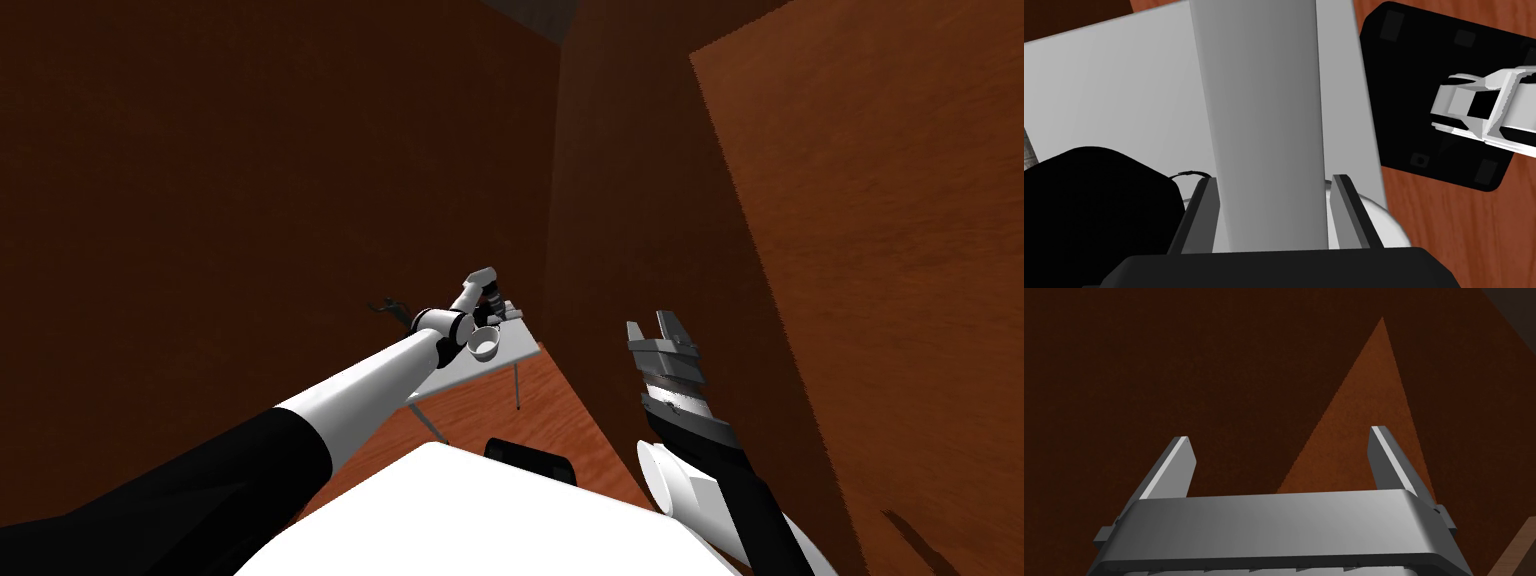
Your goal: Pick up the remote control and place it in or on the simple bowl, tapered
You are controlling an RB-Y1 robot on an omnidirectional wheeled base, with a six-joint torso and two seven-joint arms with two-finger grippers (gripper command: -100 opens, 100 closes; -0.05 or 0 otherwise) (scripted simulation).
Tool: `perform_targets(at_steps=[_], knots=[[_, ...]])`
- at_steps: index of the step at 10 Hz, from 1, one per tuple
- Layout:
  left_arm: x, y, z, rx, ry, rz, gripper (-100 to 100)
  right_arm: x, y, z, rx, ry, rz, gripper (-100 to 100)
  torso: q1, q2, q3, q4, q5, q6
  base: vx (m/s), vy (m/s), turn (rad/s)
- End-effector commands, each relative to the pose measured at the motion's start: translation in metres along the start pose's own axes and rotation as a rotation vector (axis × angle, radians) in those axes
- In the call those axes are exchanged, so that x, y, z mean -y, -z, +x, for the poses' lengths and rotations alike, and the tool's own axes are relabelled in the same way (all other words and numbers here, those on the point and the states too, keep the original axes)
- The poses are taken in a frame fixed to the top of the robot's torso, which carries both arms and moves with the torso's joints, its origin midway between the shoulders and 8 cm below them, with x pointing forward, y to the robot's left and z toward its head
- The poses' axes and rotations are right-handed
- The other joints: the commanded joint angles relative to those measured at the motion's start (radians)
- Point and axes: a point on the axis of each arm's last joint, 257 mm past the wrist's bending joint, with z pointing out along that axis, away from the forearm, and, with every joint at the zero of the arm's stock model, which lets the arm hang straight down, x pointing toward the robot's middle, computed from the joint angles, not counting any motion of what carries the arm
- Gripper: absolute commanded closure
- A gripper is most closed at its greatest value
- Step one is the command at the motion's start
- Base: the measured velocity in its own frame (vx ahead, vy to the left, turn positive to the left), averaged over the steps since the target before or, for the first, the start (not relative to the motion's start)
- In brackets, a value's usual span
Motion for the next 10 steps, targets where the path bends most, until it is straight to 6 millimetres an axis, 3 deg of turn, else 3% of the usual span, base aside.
perform_targets(at_steps=[1,10], knots=[[-0.002,-0.001,-0.008,0.057,0.005,0.001,100,0.000,0.000,0.000,0.000,0.000,0.000,0,0.000,0.000,0.000,0.000,0.000,0.000,-0.025,0.081,0.041],[-0.018,-0.014,-0.057,0.295,0.044,-0.042,100,0.000,0.000,0.000,0.000,0.000,0.000,0,-0.005,-0.004,-0.003,-0.002,-0.001,0.000,-0.009,0.037,0.020]])
